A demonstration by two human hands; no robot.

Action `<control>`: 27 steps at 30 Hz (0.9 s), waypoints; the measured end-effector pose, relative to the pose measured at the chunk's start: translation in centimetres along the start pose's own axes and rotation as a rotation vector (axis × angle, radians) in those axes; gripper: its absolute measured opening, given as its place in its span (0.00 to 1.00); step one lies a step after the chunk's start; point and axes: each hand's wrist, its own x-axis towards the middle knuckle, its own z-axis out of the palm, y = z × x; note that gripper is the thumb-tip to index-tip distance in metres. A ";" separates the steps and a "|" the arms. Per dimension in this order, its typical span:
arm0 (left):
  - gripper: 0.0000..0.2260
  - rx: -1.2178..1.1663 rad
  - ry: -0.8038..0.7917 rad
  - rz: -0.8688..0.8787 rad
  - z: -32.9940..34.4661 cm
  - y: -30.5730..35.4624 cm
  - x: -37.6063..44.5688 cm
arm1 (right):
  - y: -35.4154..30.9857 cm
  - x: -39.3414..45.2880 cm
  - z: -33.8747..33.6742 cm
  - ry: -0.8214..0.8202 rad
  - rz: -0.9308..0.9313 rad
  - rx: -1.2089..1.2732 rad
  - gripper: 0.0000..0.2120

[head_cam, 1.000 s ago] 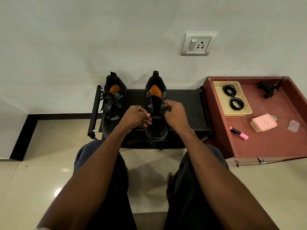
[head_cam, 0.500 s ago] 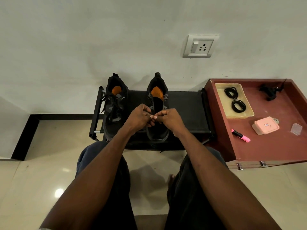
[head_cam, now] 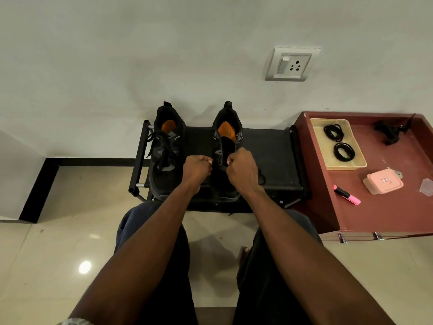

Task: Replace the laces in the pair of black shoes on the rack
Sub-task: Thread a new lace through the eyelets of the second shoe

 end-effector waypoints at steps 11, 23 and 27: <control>0.12 -0.140 0.006 -0.111 0.8 -0.1 0.3 | 0.5 1.6 0.2 -0.197 0.225 0.464 0.14; 0.13 -0.062 -0.104 -0.026 0.5 -0.3 0.1 | 0.9 2.3 1.5 -0.216 0.293 0.553 0.05; 0.09 -0.044 -0.087 -0.034 0.4 -0.4 0.1 | 1.5 2.4 2.2 -0.121 0.290 0.512 0.15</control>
